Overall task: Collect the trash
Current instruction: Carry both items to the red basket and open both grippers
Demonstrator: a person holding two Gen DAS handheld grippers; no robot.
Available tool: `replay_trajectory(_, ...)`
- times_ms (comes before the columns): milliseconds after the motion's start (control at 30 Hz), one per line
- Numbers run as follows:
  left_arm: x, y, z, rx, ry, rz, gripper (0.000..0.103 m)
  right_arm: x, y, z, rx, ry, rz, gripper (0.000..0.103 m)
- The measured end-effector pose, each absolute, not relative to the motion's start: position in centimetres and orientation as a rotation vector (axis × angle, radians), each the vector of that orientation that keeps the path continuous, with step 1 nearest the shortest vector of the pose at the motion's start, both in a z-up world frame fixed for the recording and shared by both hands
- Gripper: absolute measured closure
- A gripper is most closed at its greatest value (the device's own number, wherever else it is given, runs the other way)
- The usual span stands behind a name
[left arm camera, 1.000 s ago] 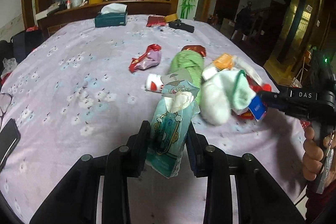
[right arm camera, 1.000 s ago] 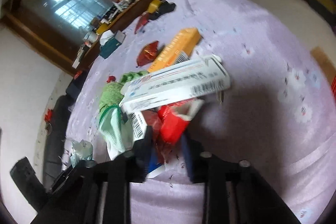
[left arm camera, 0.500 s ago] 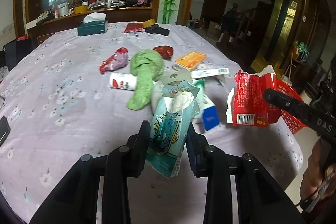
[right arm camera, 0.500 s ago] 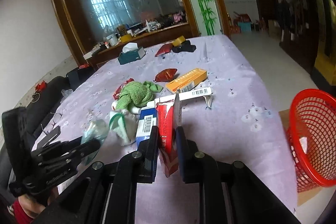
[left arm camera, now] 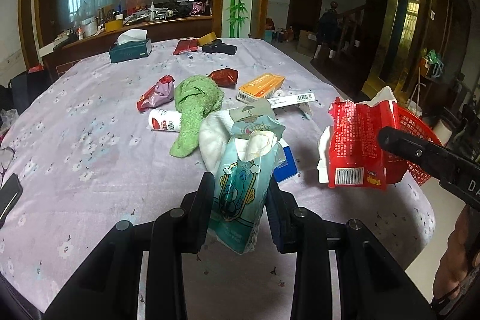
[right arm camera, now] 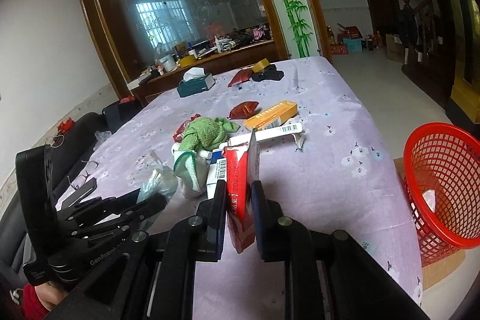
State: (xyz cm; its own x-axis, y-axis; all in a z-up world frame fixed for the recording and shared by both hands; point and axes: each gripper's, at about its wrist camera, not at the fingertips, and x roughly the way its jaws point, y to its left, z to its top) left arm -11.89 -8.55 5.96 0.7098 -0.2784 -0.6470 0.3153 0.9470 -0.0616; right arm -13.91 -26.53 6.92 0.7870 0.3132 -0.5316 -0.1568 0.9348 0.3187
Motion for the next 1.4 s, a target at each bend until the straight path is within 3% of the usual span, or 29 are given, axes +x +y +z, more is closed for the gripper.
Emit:
replay_trajectory(667, -11.7, -12.0, 7.6, 0.065, 0.704, -0.445, 0.071, -15.7, -29.2, 8.3, 0.302, 0.567, 0.213, 0.086)
replay_trajectory(1233, -9.9, -32.6, 8.1, 0.078, 0.802, -0.873, 0.070, -19.8, -46.9, 9.2, 0.455, 0.476, -0.225, 0.086)
replay_trajectory(1300, -9.2, -34.6, 7.9, 0.068, 0.804, -0.884, 0.064, -19.4, -48.3, 8.8, 0.460, 0.490, -0.253, 0.085)
replay_trajectory(1333, -9.0, -35.4, 7.7, 0.068, 0.802, -0.883, 0.056, -19.1, -48.7, 8.5, 0.459, 0.503, -0.261, 0.084)
replay_trajectory(1400, -8.5, -36.3, 7.3, 0.057, 0.807, -0.883, 0.048, -19.0, -49.5, 8.0, 0.456, 0.520, -0.272, 0.081)
